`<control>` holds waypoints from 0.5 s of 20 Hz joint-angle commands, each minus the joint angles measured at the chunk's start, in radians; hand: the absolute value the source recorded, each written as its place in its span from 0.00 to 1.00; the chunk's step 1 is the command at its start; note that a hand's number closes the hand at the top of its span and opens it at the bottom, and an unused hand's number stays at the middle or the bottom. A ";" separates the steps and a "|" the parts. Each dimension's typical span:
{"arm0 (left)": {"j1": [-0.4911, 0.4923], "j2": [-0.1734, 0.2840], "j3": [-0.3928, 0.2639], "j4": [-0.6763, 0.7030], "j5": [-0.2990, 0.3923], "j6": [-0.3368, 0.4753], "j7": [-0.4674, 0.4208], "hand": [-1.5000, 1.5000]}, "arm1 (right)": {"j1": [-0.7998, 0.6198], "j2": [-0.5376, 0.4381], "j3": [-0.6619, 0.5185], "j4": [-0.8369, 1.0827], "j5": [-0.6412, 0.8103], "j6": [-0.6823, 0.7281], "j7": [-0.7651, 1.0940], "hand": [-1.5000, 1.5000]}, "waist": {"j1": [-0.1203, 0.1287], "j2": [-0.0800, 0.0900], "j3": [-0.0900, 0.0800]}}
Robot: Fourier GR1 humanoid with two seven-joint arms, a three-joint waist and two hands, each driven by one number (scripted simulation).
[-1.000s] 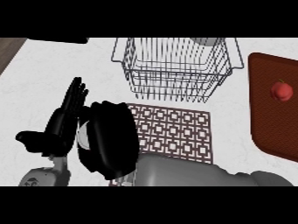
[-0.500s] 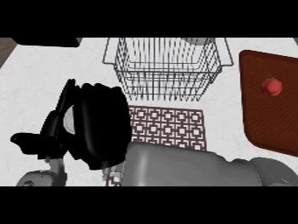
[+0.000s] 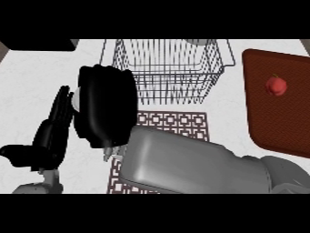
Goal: Pick the can from the placemat and place it in the basket
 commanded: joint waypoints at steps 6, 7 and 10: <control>0.005 -0.012 0.014 0.026 -0.013 0.017 -0.040 0.50 | 0.074 0.015 -0.110 0.046 0.071 0.028 0.078 1.00 | -0.024 0.005 0.001; 0.012 -0.018 -0.009 -0.023 -0.027 0.030 0.002 0.50 | 0.123 -0.001 -0.097 0.003 0.086 0.043 0.074 1.00 | -0.027 0.002 0.002; 0.045 -0.030 -0.034 -0.067 -0.026 0.026 0.018 0.50 | 0.096 0.002 -0.154 0.052 0.100 0.102 0.035 1.00 | -0.017 0.003 0.001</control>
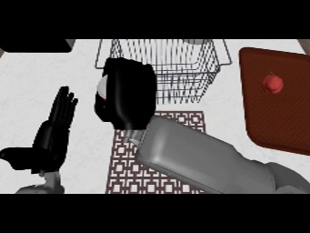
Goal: Pick the can from the placemat and place it in the basket
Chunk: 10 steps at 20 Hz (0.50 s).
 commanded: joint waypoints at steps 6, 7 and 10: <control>0.000 0.006 0.017 0.001 -0.002 -0.003 0.000 0.50 | 0.116 0.015 -0.086 0.077 0.044 0.071 -0.046 1.00 | 0.001 0.004 0.000; 0.056 0.021 0.016 -0.028 0.015 -0.035 -0.027 0.50 | 0.163 0.008 -0.061 0.065 0.058 0.065 -0.035 1.00 | 0.002 0.002 0.000; 0.035 0.000 0.005 -0.005 0.000 -0.022 -0.038 0.50 | 0.209 0.006 -0.088 0.076 0.075 0.075 -0.096 1.00 | -0.001 0.003 0.000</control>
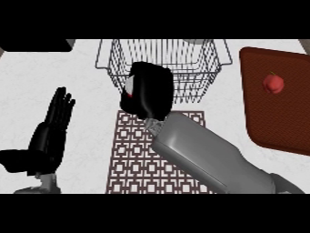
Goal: Pick the can from the placemat and place it in the basket
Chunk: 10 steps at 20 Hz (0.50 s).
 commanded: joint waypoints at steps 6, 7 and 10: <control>-0.031 0.010 0.026 -0.001 0.013 -0.013 0.028 0.50 | 0.111 0.016 -0.072 0.084 0.024 -0.073 -0.108 1.00 | 0.004 0.002 0.000; 0.045 0.008 0.007 -0.050 0.006 -0.019 0.018 0.50 | 0.096 0.016 -0.110 0.041 0.036 -0.007 -0.085 1.00 | 0.003 0.000 0.000; -0.033 0.031 0.049 0.013 0.039 -0.043 0.029 0.50 | 0.143 0.016 -0.127 0.095 0.038 -0.072 -0.164 1.00 | 0.000 0.002 0.000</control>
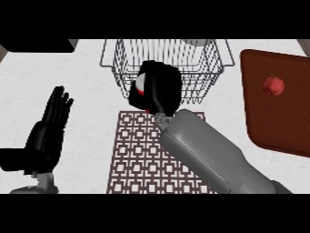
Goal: Pick the can from the placemat and place it in the basket
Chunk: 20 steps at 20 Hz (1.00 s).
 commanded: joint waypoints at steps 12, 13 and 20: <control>-0.029 -0.039 -0.029 0.010 -0.036 0.032 -0.006 0.50 | 0.106 -0.029 -0.132 0.128 -0.049 -0.045 -0.166 0.00 | 0.003 0.024 0.003; -0.044 -0.010 0.012 0.030 -0.005 0.007 -0.009 0.50 | 0.053 0.000 -0.126 0.130 -0.028 -0.029 -0.095 0.00 | 0.004 0.021 0.002; 0.009 0.003 0.007 -0.022 0.001 -0.007 0.026 0.50 | 0.126 -0.008 -0.179 0.062 -0.026 -0.185 -0.243 0.00 | 0.000 0.017 0.003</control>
